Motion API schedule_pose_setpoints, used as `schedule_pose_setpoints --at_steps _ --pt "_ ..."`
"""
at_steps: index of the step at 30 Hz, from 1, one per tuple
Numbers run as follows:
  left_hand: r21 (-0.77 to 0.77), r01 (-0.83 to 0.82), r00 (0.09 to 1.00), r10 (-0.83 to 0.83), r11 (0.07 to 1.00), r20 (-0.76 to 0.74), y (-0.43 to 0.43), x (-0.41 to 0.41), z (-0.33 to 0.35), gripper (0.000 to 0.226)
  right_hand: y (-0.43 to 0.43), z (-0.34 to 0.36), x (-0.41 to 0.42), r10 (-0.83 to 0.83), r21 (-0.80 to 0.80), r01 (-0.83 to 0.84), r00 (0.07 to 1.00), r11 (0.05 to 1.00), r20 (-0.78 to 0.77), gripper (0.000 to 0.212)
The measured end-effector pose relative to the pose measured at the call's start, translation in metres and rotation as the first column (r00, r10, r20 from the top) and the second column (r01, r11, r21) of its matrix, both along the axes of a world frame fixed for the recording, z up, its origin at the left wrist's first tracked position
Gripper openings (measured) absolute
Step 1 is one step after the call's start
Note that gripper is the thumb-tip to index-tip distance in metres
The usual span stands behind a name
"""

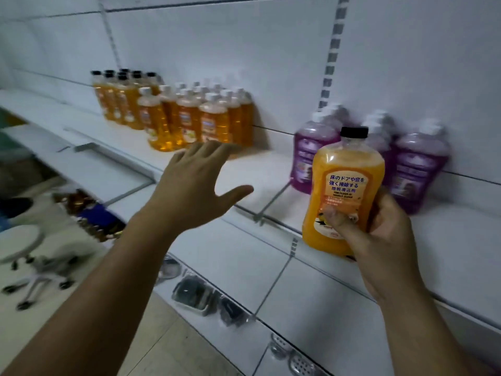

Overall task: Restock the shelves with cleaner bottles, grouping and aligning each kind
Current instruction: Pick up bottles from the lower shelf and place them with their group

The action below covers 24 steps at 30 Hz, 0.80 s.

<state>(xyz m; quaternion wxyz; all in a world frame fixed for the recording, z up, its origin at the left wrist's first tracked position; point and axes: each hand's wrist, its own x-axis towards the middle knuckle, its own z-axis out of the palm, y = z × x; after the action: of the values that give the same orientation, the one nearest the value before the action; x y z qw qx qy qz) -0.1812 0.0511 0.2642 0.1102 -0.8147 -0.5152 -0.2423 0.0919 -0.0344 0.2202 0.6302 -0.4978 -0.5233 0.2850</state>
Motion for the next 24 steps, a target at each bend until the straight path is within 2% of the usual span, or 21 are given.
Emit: schedule_pose_setpoints --at_steps 8,13,24 --pt "-0.148 -0.300 0.951 0.308 0.942 0.032 -0.036 -0.135 -0.043 0.076 0.048 -0.010 -0.120 0.267 -0.032 -0.266 0.963 0.963 0.043 0.061" --pt "-0.148 -0.404 0.909 0.415 0.903 0.049 -0.042 -0.221 -0.046 0.074 0.075 -0.009 -0.209 0.370 -0.027 -0.369 0.928 0.929 0.041 0.055" --pt "-0.164 -0.459 0.881 0.472 0.873 0.045 -0.016 -0.399 -0.048 0.077 0.140 0.003 -0.407 0.405 0.018 -0.405 0.914 0.914 0.004 0.056"
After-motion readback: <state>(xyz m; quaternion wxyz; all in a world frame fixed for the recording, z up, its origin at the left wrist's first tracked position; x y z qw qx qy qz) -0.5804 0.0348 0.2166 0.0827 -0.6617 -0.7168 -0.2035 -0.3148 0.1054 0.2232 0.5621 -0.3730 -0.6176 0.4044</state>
